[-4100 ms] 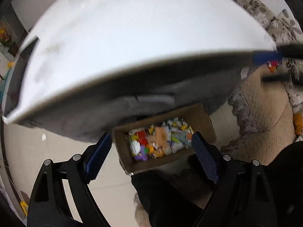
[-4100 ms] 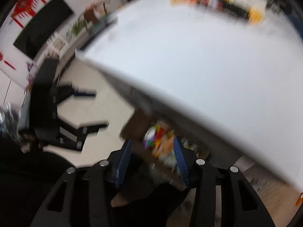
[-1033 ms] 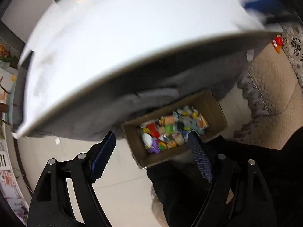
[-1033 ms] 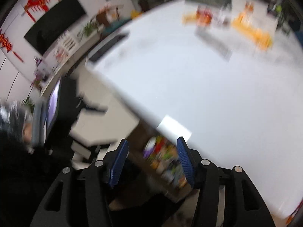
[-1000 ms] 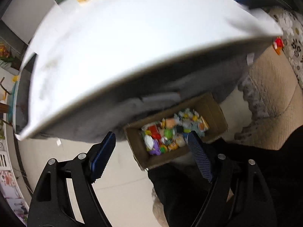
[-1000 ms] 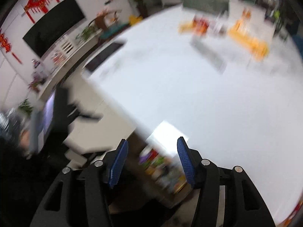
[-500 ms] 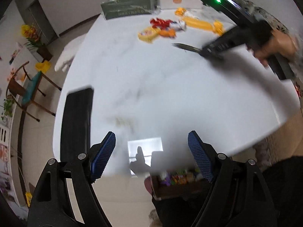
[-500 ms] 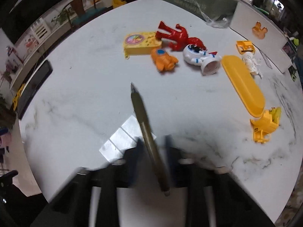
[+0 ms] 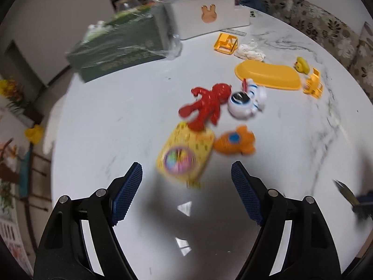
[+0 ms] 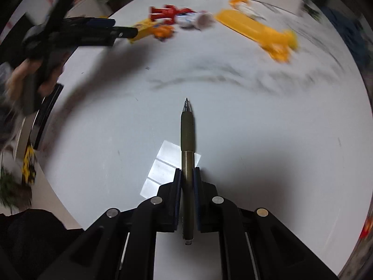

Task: Collect trash
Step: 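Grasp the olive pen with the right gripper while the left grasps the yellow toy phone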

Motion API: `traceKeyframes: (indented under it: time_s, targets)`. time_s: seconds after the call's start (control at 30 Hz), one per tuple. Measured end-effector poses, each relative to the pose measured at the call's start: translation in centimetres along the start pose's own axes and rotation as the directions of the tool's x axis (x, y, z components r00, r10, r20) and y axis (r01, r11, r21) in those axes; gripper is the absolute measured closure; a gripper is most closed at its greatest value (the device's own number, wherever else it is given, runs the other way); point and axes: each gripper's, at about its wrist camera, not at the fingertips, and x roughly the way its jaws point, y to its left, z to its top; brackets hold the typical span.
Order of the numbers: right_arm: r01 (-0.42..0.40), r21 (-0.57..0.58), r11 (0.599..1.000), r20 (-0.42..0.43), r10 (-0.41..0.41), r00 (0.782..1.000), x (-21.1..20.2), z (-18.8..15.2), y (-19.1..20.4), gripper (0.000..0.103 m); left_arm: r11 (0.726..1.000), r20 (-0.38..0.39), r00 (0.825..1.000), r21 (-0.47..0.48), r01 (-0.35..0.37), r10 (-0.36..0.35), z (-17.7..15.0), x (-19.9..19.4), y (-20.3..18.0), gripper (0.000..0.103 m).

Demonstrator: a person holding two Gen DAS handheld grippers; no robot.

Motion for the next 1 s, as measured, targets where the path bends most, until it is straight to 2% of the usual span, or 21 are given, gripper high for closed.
traceKeyframes:
  time_s: [0.13, 0.2, 0.27, 0.4, 0.53, 0.67, 0.83, 0.9, 1.0]
  targets:
    - [0.004, 0.085, 0.996, 0.012, -0.005, 1.000, -0.2, -1.5, -0.1, 0.093, 0.998, -0.007, 1.000, 0.059, 0.008, -0.007, 0.9, 2.8, -0.1, 0.025]
    - [0.006, 0.103, 0.995, 0.014, -0.008, 1.000, 0.1, -1.3, 0.2, 0.093, 0.999, 0.029, 0.999, 0.037, 0.017, -0.018, 0.8, 2.6, 0.2, 0.026]
    - [0.006, 0.111, 0.994, 0.016, -0.008, 1.000, 0.1, -0.1, 1.0, 0.093, 0.997, 0.042, 0.997, -0.022, 0.068, -0.067, 0.8, 2.5, 0.6, 0.046]
    - [0.005, 0.098, 0.995, 0.023, -0.008, 1.000, 0.1, 0.4, 1.4, 0.093, 0.999, 0.032, 0.999, -0.052, 0.008, -0.006, 0.1, 1.5, -0.8, 0.051]
    - [-0.025, 0.063, 0.998, 0.042, 0.022, 0.999, -0.2, 0.5, 1.7, 0.093, 0.998, 0.036, 0.999, -0.063, -0.001, 0.004, -2.9, -2.2, -3.5, 0.053]
    - [-0.078, 0.042, 0.996, 0.058, 0.076, 0.995, -1.2, -0.1, 1.4, 0.093, 0.995, 0.027, 1.000, -0.097, 0.004, -0.001, -6.4, -7.6, -6.4, 0.054]
    - [-0.139, -0.037, 0.990, 0.064, 0.141, 0.988, -3.1, -2.4, 1.6, 0.093, 0.995, 0.004, 1.000, -0.097, -0.006, 0.007, -9.8, -12.5, -9.8, 0.054]
    - [-0.170, -0.069, 0.983, 0.056, 0.174, 0.983, -3.7, -3.1, 1.9, 0.093, 0.995, -0.009, 1.000, -0.097, 0.013, -0.014, -11.6, -14.2, -11.2, 0.054]
    - [-0.226, -0.145, 0.963, 0.027, 0.233, 0.972, -5.1, -5.5, 3.1, 0.093, 0.998, -0.024, 0.999, -0.056, 0.027, -0.028, -14.8, -16.6, -13.7, 0.054]
